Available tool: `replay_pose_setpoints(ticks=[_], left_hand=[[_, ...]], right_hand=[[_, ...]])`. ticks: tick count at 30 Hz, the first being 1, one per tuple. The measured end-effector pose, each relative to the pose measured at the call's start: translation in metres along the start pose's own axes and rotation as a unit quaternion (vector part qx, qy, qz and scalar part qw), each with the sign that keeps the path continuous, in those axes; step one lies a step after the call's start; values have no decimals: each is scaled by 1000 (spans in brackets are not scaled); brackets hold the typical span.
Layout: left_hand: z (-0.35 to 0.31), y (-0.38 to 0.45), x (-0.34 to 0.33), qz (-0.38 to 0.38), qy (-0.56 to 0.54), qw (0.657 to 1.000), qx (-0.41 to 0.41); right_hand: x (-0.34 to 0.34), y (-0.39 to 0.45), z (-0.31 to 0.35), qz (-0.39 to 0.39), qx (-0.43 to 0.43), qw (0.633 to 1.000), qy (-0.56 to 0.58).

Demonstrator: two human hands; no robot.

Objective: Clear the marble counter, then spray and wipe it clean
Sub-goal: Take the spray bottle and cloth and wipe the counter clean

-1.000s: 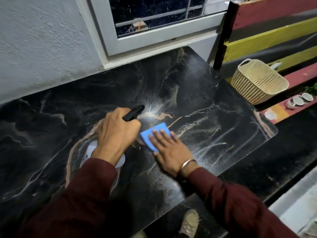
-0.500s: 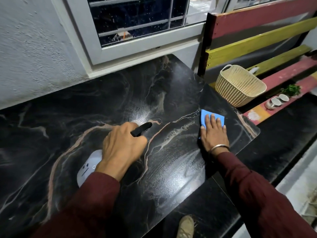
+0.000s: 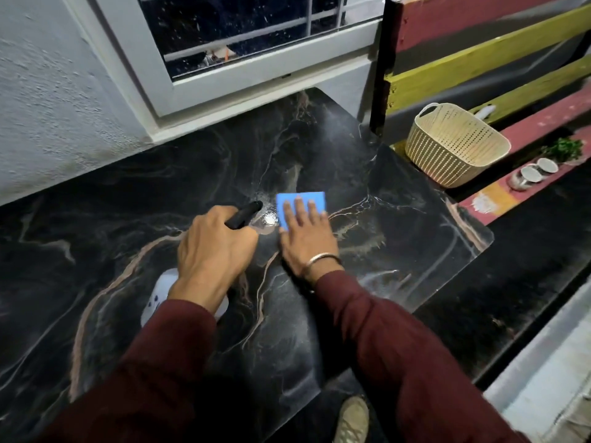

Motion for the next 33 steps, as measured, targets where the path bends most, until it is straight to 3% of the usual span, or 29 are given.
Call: replay_pose_setpoints(ticks=[3, 5, 8, 11, 15, 18, 20, 26, 29, 33], left_hand=[[-7, 7, -14, -4, -1, 1000, -3], [-14, 8, -24, -5, -9, 1000, -12], [-22, 9, -39, 3, -10, 1000, -8], [-30, 9, -54, 20, -24, 999, -16], [-45, 9, -71, 31, -23, 999, -32], [-57, 9, -85, 34, -28, 998, -36], [-63, 10, -93, 40, -36, 998, -35], [-101, 19, -127, 60, -42, 996, -46], [-115, 29, -142, 64, -41, 995, -62], [-123, 41, -156, 63, -19, 996, -61]], right_hand=[[1, -28, 62, -6, 179, 984, -20], [2, -31, 61, -8, 229, 973, -16], [1, 0, 7, -13, 165, 985, -39], [-5, 28, -97, 0, 18, 999, -33], [-18, 10, -236, 23, -164, 986, -19], [-26, -26, -258, 26, -236, 971, -33], [-28, -44, -227, 22, -215, 976, -37], [-16, -18, -136, 2, -13, 1000, 2], [-16, 30, -144, -1, 10, 1000, -7], [-11, 92, -179, -10, -20, 1000, -4]])
Point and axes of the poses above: each hand's wrist, its own y-axis towards the middle knuckle, its own x-axis out of the back of the hand, z = x × y, the point moved 7 cm from there along y, towards the middle knuckle, and after that the axes turned 14 degrees about -y, right-handed, at the moved point
